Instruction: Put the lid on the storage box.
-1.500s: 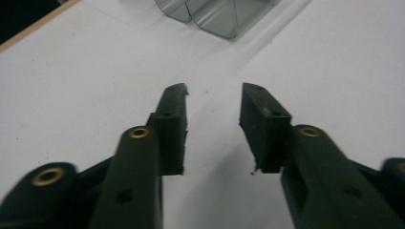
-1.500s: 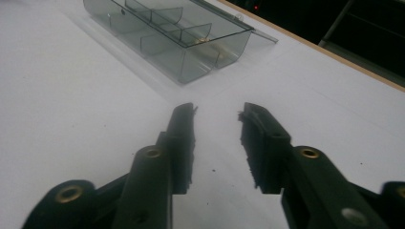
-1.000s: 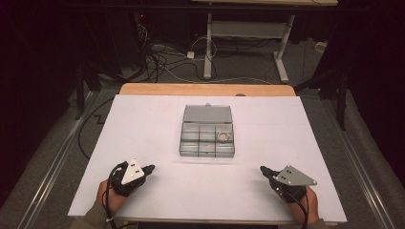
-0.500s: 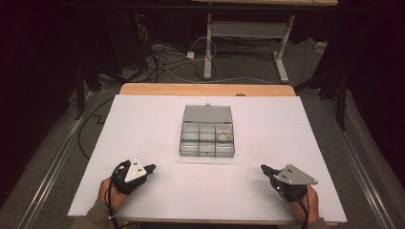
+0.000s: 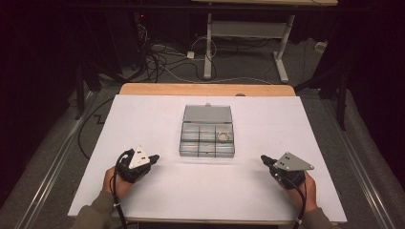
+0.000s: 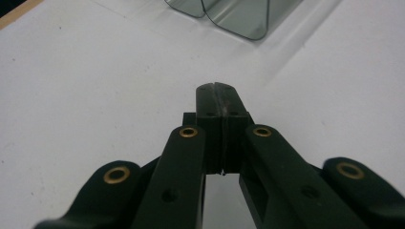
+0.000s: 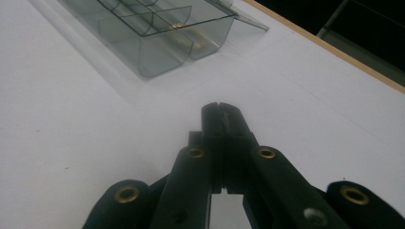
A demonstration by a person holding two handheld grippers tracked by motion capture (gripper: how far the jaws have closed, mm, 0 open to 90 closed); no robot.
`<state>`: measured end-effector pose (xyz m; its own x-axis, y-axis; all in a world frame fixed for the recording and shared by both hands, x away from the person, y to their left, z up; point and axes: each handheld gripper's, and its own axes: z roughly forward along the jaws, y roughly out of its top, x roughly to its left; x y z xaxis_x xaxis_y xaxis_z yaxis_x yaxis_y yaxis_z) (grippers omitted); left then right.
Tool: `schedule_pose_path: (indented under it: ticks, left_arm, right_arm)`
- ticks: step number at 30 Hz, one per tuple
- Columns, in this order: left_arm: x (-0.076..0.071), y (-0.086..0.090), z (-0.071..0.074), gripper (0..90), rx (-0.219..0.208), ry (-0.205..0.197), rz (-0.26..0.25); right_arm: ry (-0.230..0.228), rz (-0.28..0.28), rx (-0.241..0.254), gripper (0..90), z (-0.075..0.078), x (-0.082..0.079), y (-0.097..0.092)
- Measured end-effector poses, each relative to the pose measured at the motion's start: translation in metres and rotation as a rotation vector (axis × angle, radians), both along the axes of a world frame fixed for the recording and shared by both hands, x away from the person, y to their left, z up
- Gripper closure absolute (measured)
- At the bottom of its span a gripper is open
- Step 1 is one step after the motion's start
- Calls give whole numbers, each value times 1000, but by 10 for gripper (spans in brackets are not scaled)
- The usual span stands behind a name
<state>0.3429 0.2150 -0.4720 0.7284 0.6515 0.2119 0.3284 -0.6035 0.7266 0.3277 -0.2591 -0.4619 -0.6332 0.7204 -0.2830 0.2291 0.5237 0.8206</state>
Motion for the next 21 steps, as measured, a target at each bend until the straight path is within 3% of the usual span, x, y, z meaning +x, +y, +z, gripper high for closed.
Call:
schedule_pose_path:
  ticks: [6,11,17,21]
  left_arm:
    - [28,-6,10,867,-24,12,6]
    - [58,-12,16,867,-31,16,40]
    - [100,-24,17,867,-29,71,65]
    - [125,-34,17,866,-1,94,72]
  right_arm:
    - [24,-16,22,900,6,29,-1]
    - [42,-24,-6,900,12,61,10]
    - [87,-32,-46,900,19,102,29]
    - [129,-38,-59,900,22,127,40]
